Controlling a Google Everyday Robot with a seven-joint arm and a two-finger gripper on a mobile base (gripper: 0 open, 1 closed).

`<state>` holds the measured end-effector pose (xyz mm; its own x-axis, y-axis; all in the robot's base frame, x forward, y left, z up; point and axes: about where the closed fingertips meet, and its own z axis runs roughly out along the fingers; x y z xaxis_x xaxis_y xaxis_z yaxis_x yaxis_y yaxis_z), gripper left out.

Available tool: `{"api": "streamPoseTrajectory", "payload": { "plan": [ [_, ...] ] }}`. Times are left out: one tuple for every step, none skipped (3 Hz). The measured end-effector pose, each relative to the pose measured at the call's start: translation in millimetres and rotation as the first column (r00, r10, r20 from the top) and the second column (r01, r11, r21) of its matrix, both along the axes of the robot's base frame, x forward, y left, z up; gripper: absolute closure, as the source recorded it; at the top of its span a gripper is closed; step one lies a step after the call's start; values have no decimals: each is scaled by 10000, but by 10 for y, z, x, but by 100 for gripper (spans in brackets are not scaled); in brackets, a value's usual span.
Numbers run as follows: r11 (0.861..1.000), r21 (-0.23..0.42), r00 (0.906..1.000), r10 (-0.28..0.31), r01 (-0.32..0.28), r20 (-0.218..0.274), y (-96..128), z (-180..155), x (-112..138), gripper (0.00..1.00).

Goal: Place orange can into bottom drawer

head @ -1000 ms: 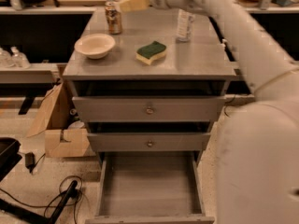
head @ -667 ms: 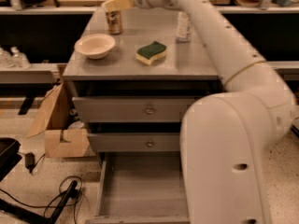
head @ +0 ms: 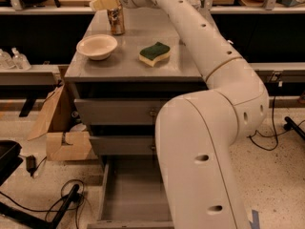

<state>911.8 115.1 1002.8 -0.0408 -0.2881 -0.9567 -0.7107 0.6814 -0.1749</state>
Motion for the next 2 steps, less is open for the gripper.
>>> {"api": "streamPoseTrajectory", "payload": {
  "plan": [
    [10000,-20,9998,22,-22,177,48,-98,114,0],
    [9995,-291,9980,-124,143,627,31,-260,355,0]
  ]
}}
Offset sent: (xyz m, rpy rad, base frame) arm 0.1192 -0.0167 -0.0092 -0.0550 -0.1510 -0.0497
